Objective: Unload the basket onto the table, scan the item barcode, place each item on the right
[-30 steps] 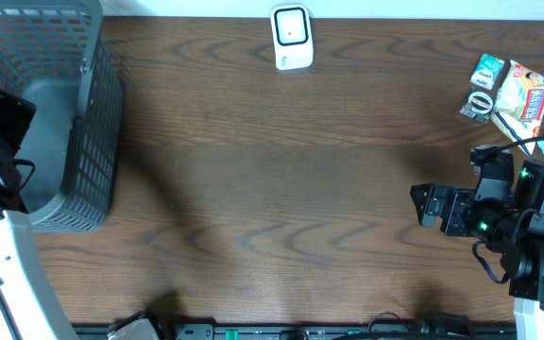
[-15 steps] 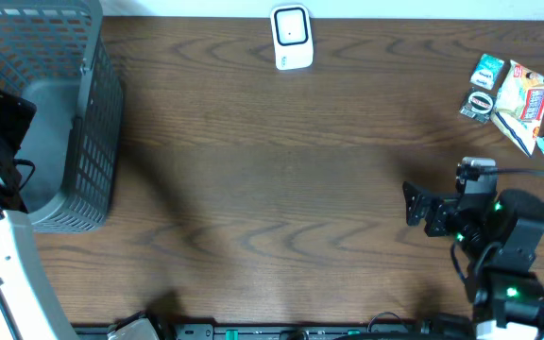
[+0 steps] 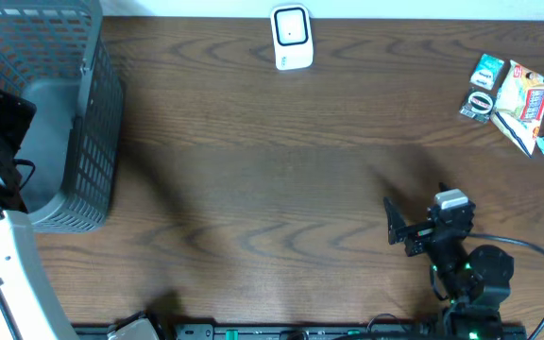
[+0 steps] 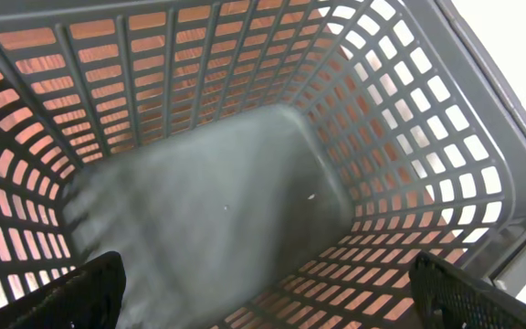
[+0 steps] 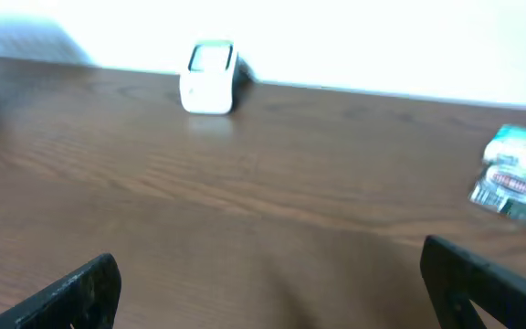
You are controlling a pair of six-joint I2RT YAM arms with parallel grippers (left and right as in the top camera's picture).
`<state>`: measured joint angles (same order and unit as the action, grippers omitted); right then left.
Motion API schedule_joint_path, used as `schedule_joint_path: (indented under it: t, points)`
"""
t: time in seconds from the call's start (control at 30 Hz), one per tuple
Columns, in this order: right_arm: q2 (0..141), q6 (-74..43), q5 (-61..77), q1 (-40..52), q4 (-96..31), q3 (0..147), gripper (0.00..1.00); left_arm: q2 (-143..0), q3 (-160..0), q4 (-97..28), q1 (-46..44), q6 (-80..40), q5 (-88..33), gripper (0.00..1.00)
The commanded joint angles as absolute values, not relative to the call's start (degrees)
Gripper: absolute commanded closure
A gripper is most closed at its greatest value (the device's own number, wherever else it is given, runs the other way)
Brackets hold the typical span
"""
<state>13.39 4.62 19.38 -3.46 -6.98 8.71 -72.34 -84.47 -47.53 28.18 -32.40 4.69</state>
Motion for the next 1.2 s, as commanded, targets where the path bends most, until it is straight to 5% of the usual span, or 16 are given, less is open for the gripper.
schedule_joint_path:
  t: [0.0,0.7,1.17]
  points:
    - [9.3,5.9,18.4,-3.2,-4.3,5.4,0.01,-72.6,-84.6,-47.5,28.3,-32.4,5.2,0.02]
    - [0.3,5.7,12.8,-3.3,-1.3,0.3,0.01,-72.6,-84.6,-47.5,28.3,-32.5,5.2,0.02]
    - [0.3,-4.7,2.1,-3.3,-4.5,0.3,0.01,-72.6,-84.6,-47.5,28.3,-32.4,5.2,0.02]
